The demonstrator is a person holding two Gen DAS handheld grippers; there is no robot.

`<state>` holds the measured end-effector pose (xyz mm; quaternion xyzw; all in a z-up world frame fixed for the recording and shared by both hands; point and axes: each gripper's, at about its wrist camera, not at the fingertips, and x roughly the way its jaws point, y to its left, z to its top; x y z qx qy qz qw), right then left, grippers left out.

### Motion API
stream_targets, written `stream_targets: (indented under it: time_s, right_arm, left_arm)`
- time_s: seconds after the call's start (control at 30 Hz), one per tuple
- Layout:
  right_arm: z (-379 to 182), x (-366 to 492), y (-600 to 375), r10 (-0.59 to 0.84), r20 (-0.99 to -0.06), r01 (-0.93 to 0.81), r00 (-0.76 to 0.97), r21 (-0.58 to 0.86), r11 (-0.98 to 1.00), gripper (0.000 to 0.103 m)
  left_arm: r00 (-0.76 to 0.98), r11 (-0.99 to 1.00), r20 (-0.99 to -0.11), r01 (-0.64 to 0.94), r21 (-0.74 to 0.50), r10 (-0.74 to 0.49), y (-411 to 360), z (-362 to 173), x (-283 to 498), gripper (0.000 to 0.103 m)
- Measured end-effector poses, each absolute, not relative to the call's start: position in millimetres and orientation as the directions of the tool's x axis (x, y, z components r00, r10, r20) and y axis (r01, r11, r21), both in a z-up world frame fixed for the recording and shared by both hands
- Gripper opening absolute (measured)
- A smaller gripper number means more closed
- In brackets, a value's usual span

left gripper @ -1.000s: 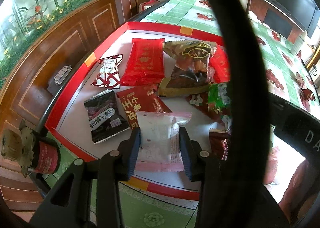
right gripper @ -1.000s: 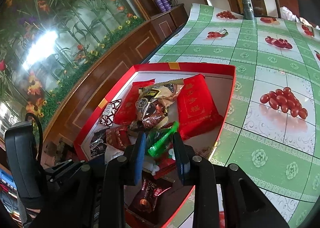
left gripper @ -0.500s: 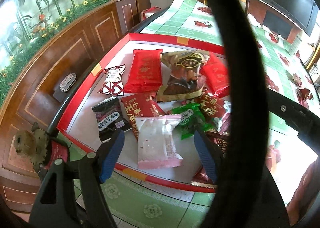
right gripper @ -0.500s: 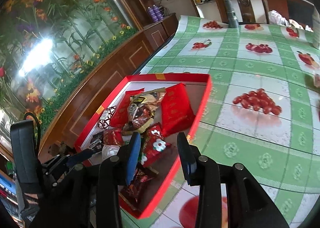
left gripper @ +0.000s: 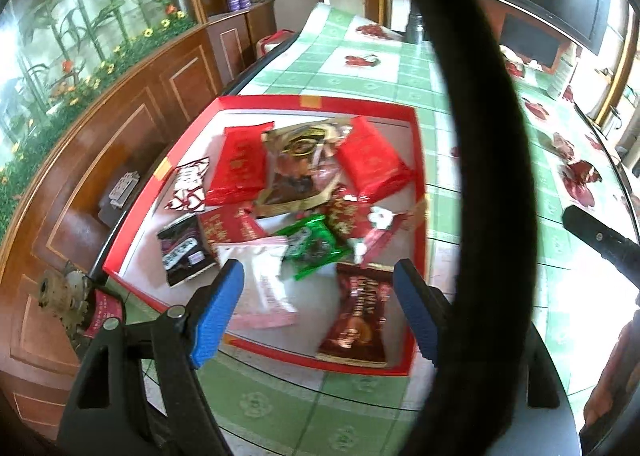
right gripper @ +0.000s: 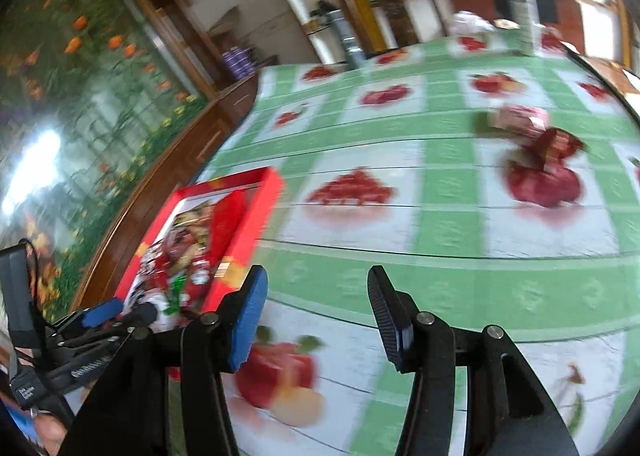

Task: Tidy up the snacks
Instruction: 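Lower both snacks into the tray and open both tools, then move both tools back over the remaining snacks on the tablecloth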

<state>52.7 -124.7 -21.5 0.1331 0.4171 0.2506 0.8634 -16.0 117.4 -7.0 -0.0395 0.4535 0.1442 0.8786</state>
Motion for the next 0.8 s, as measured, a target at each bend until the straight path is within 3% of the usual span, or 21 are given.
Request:
stream_targets:
  time_s: [0.8]
  right_arm:
    - [-44,71,-264,0.395,-0.667,-0.039,0.631,0.482,0.875,0.056]
  left_arm:
    - [0.582,0.994,-0.806,-0.083,0.071,0.106,10,12,32,0.082]
